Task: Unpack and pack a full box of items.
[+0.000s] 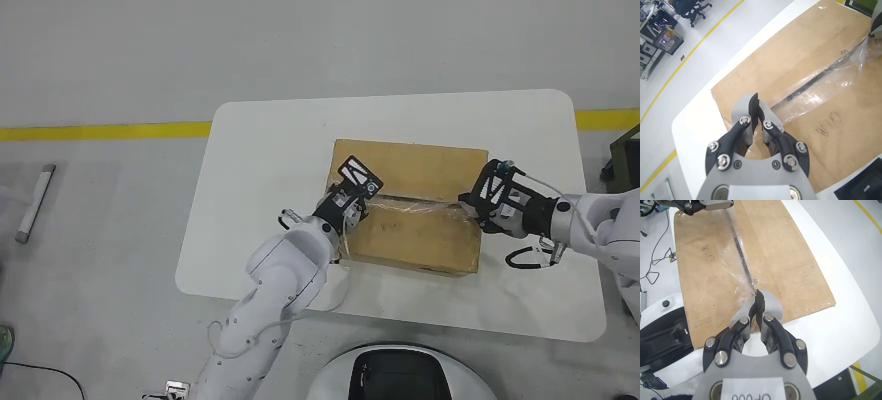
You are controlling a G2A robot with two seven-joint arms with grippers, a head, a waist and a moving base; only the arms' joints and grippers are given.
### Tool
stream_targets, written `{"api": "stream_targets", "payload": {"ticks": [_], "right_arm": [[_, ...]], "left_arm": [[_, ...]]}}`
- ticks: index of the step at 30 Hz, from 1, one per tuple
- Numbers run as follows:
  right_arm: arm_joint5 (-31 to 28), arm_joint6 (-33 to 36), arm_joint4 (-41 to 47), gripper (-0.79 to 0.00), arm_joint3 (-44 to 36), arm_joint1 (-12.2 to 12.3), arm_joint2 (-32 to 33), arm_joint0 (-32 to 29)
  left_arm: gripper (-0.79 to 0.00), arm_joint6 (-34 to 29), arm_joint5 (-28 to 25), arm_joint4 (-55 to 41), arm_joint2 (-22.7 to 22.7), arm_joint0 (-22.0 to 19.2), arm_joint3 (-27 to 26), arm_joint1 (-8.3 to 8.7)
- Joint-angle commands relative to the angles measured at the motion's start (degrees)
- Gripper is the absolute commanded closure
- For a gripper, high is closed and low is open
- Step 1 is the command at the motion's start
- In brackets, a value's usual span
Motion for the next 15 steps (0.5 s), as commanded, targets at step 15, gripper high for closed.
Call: {"api": "stream_targets", "payload": {"ticks": [15], "right_arm": [[0.45,0.37,1.95,-0.234,-0.60,1.03,2.22,0.02]], "left_arm": [[0.000,0.00,1.46,1.93,0.81,-0.17,1.87,-0.66]]}}
